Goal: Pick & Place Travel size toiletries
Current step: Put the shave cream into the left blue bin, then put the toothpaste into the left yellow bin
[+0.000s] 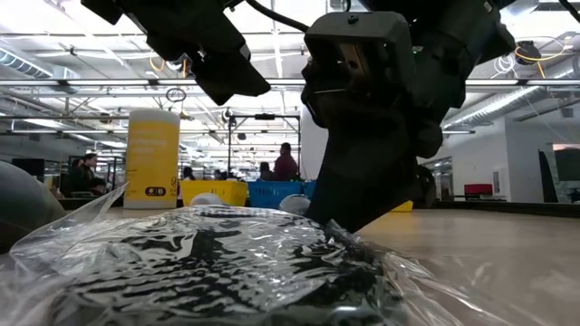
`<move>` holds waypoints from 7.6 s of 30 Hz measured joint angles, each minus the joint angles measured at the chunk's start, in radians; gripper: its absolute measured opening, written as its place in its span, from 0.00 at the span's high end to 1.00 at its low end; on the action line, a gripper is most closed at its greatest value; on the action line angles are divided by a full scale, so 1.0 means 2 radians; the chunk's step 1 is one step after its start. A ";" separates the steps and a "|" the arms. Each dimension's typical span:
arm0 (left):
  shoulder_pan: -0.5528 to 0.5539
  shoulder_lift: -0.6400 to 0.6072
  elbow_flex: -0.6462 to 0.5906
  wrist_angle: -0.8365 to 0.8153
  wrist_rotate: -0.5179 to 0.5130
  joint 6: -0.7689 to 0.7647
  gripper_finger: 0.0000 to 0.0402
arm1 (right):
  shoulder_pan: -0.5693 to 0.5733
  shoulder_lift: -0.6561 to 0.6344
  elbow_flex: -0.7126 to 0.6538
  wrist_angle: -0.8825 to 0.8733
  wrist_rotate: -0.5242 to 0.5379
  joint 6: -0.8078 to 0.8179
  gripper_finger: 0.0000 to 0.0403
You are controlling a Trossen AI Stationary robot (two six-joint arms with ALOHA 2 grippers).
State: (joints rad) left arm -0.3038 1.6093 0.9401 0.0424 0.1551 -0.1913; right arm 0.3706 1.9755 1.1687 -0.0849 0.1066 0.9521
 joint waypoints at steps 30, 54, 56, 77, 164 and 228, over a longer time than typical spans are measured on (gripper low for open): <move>0.001 -0.002 0.000 0.003 -0.089 -0.016 0.39 | -0.065 -0.067 -0.001 -0.093 0.012 -0.141 0.99; 0.012 -0.053 0.000 -0.007 -0.227 -0.024 0.39 | -0.202 -0.135 0.000 -0.083 0.013 -0.308 1.00; 0.015 -0.052 0.000 -0.009 -0.227 -0.024 0.39 | -0.216 -0.140 0.000 -0.082 0.013 -0.319 1.00; 0.027 -0.056 0.000 0.036 -0.275 0.017 0.39 | -0.350 -0.135 0.000 0.057 -0.016 -0.392 1.00; 0.031 -0.056 0.000 0.067 -0.279 0.031 0.39 | -0.446 -0.015 0.000 0.257 -0.070 -0.378 0.67; -0.040 0.068 0.000 -0.163 -0.193 0.166 0.39 | -0.230 -0.018 0.000 0.155 -0.227 -0.404 0.68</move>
State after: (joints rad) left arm -0.3840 1.7456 0.9398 -0.2842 -0.2306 0.1399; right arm -0.0895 1.9388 1.1687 0.2257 -0.3467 0.1444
